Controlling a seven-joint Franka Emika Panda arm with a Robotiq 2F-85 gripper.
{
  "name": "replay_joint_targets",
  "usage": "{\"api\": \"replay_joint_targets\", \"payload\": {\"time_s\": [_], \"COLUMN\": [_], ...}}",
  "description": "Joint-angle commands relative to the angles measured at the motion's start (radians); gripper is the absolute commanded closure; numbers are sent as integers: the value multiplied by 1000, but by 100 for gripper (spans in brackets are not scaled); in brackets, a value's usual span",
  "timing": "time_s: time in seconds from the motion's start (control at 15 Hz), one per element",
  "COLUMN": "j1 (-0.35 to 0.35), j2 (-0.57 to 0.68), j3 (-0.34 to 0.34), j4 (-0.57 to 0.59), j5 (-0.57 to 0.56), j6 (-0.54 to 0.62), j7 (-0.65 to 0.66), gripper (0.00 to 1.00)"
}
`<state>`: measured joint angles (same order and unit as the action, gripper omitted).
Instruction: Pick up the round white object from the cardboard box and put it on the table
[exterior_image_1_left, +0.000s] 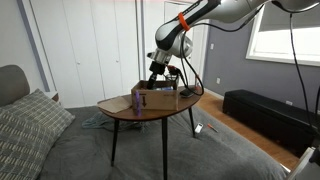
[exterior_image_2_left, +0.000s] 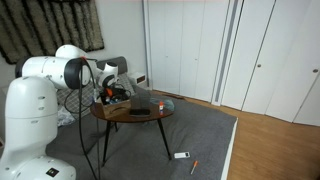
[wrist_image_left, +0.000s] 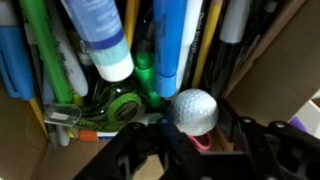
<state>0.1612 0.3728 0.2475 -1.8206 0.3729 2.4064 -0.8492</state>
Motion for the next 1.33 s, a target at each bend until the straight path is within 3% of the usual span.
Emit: {"api": "replay_joint_targets", "payload": {"time_s": [0.0, 0.67, 1.27], "j1": [-10, -4, -3], "j2": [-26, -258, -581], "j3": [19, -21, -70], "j4": [6, -106, -423], "j5": [-45, -179, -289], "j6": [-40, -170, -177], "j7": [55, 278, 630], "gripper": [78, 78, 78]}}
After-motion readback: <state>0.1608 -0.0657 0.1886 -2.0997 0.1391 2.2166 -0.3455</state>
